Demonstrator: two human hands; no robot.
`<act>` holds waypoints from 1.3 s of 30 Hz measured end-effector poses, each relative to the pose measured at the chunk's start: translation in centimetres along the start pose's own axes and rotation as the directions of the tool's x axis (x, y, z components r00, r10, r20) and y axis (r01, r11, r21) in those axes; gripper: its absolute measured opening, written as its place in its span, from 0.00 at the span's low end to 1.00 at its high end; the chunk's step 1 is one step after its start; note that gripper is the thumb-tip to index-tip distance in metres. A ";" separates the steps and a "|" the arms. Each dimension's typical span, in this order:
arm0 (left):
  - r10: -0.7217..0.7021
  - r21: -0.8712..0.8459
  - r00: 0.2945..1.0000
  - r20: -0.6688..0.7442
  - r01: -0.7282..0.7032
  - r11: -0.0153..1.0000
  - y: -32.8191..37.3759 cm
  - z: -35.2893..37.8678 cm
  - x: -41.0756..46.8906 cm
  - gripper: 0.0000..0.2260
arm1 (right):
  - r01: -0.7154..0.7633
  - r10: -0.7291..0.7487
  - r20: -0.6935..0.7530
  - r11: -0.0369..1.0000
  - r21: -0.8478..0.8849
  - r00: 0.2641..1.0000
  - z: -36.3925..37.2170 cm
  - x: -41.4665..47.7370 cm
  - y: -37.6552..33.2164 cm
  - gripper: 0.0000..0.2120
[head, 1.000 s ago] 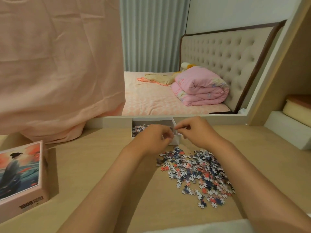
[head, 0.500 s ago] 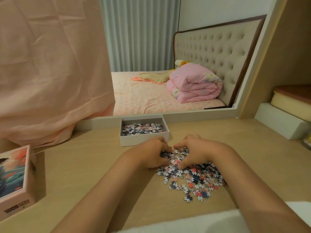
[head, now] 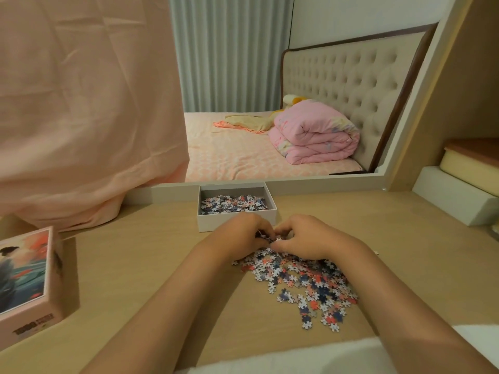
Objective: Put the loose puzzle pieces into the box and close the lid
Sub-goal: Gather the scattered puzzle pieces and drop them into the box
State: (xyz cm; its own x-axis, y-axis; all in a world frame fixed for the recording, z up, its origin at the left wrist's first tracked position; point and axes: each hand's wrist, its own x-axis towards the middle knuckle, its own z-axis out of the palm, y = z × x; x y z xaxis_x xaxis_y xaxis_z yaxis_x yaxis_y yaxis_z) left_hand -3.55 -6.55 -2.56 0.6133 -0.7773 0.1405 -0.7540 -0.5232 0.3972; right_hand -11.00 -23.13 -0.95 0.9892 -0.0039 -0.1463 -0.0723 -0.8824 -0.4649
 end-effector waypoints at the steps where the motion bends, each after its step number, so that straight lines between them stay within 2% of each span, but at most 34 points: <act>1: -0.011 -0.030 1.000 -0.006 0.010 1.000 -0.2 0.0 0.0 0.09 | 0.001 -0.001 0.000 1.000 -0.020 1.000 0.2 0.1 -0.1 0.14; 3: -0.032 -0.078 0.999 -0.013 0.031 0.996 -0.6 0.0 -0.1 0.09 | -0.005 0.002 -0.049 0.999 -0.046 0.999 0.6 0.3 -0.3 0.15; 5: -0.050 -0.113 0.999 -0.019 0.047 0.992 -0.9 -0.3 -0.2 0.08 | -0.005 0.000 -0.125 0.999 -0.034 0.992 0.8 0.6 -0.4 0.11; 7: -0.058 -0.127 0.998 -0.032 0.054 0.990 -1.3 -0.8 -0.1 0.08 | -0.002 0.003 -0.189 1.000 0.008 0.982 0.6 0.9 -0.4 0.05; 10: -0.061 -0.179 0.996 -0.069 0.048 0.983 -1.9 -1.9 -0.2 0.07 | 0.014 0.006 -0.233 0.997 0.081 0.973 0.1 1.2 -0.7 0.04; 14: -0.102 -0.305 0.973 -0.208 0.035 0.952 -3.4 -3.6 -0.3 0.06 | 0.080 -0.016 -0.310 0.977 0.196 0.950 -1.1 2.3 -2.3 0.04; 17: -0.166 -0.350 0.914 -0.370 0.029 0.936 -5.0 -4.3 -0.2 0.05 | 0.136 -0.039 -0.418 0.969 0.205 0.907 -2.1 4.3 -3.9 0.03; 19: -0.191 -0.316 0.871 -0.453 0.044 0.948 -6.0 -4.4 -0.2 0.05 | 0.157 -0.047 -0.474 0.968 0.195 0.879 -2.2 6.2 -4.8 0.02; 21: -0.193 -0.254 0.859 -0.475 0.077 0.964 -7.0 -4.1 -0.2 0.06 | 0.160 -0.063 -0.490 0.974 0.159 0.869 -1.7 8.0 -5.4 0.04; 25: -0.192 -0.152 0.910 -0.368 0.145 0.978 -8.2 -2.8 -0.2 0.09 | 0.109 -0.107 -0.327 0.994 -0.013 0.939 -0.6 10.1 -5.7 0.12; 30: -0.168 -0.092 0.918 -0.359 0.145 0.985 -8.3 -2.7 0.2 0.11 | 0.126 -0.118 -0.359 0.992 -0.003 0.926 -0.6 10.1 -5.5 0.11; 34: -0.189 -0.038 0.927 -0.325 0.187 0.982 -8.2 -2.9 0.0 0.12 | 0.131 -0.130 -0.249 0.991 -0.013 0.960 -0.7 8.8 -5.3 0.09; 39: -0.084 0.074 0.912 -0.401 0.123 0.990 -5.4 -4.1 0.2 0.12 | 0.126 -0.105 -0.375 0.991 0.032 0.921 -3.4 4.4 -3.5 0.09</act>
State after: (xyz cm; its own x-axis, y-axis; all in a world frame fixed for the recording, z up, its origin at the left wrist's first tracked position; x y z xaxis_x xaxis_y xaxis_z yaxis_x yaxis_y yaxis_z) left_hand 1.56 -2.44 -0.98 0.7168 -0.5249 0.4591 -0.6881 -0.6393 0.3434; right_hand -5.92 -21.68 2.98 0.9666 -0.0873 0.2410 0.0489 -0.8602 -0.5077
